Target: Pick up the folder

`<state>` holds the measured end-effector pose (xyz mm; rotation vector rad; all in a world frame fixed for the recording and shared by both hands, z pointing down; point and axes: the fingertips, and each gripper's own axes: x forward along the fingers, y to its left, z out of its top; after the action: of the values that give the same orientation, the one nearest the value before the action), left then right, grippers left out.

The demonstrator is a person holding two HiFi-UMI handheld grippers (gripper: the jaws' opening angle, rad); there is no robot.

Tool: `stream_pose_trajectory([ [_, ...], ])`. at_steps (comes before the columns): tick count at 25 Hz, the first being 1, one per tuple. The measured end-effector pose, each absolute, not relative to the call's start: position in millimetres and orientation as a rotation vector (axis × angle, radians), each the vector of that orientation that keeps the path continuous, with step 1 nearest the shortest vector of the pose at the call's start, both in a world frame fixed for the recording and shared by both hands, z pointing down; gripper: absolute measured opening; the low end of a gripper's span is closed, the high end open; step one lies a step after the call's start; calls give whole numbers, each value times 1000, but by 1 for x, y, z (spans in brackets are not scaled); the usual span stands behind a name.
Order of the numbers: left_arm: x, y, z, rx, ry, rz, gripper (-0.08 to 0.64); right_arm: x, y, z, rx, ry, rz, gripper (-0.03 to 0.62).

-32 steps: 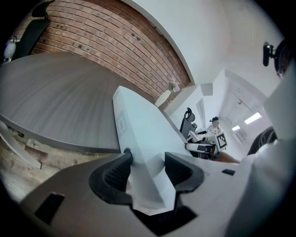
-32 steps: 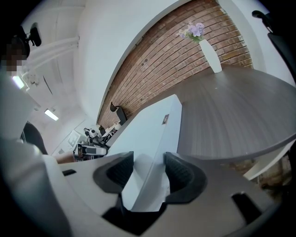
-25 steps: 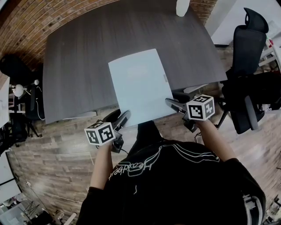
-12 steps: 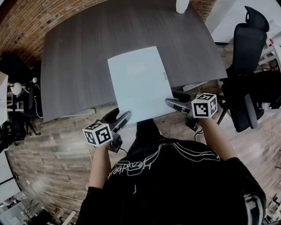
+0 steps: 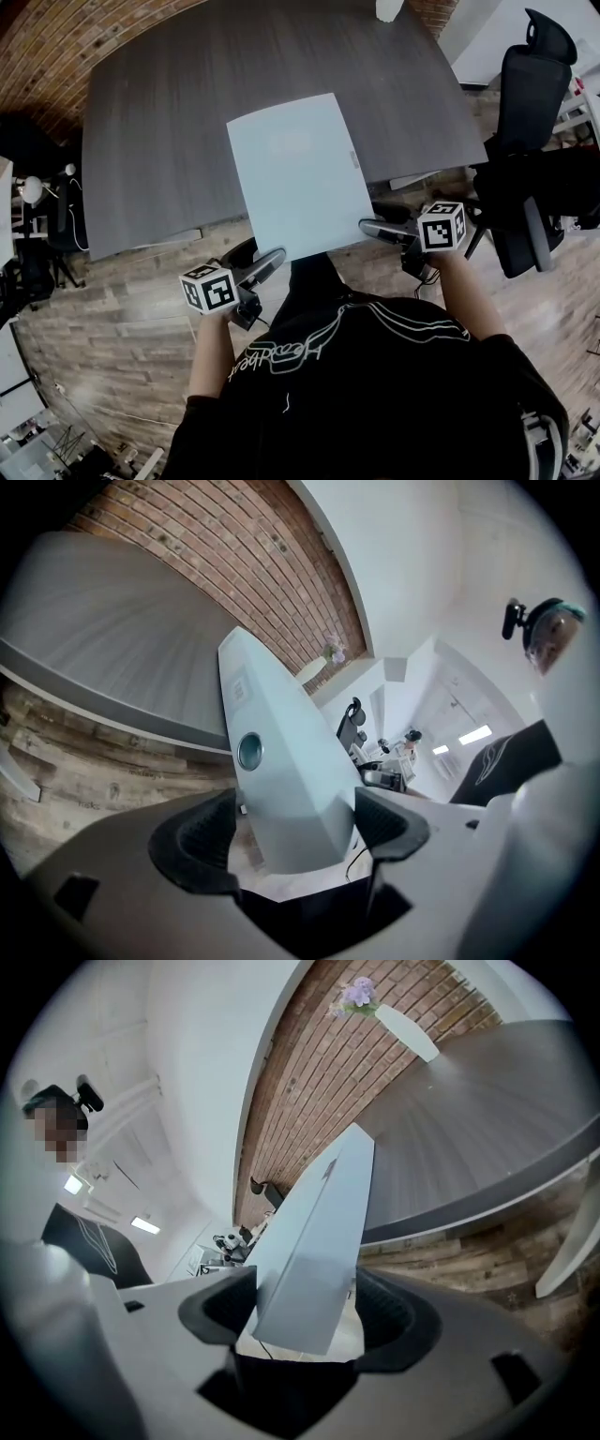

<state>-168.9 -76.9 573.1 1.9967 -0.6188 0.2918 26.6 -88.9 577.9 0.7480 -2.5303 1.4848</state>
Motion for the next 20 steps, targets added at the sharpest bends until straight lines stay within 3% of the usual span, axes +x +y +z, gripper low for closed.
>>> stream_pose_trajectory([
  [7, -162, -71, 585, 1973, -536, 278, 368, 22, -82, 590, 633, -2500, 1671, 278],
  [20, -158, -71, 589, 1992, -591, 336, 365, 23, -81, 590, 662, -2497, 1508, 278],
])
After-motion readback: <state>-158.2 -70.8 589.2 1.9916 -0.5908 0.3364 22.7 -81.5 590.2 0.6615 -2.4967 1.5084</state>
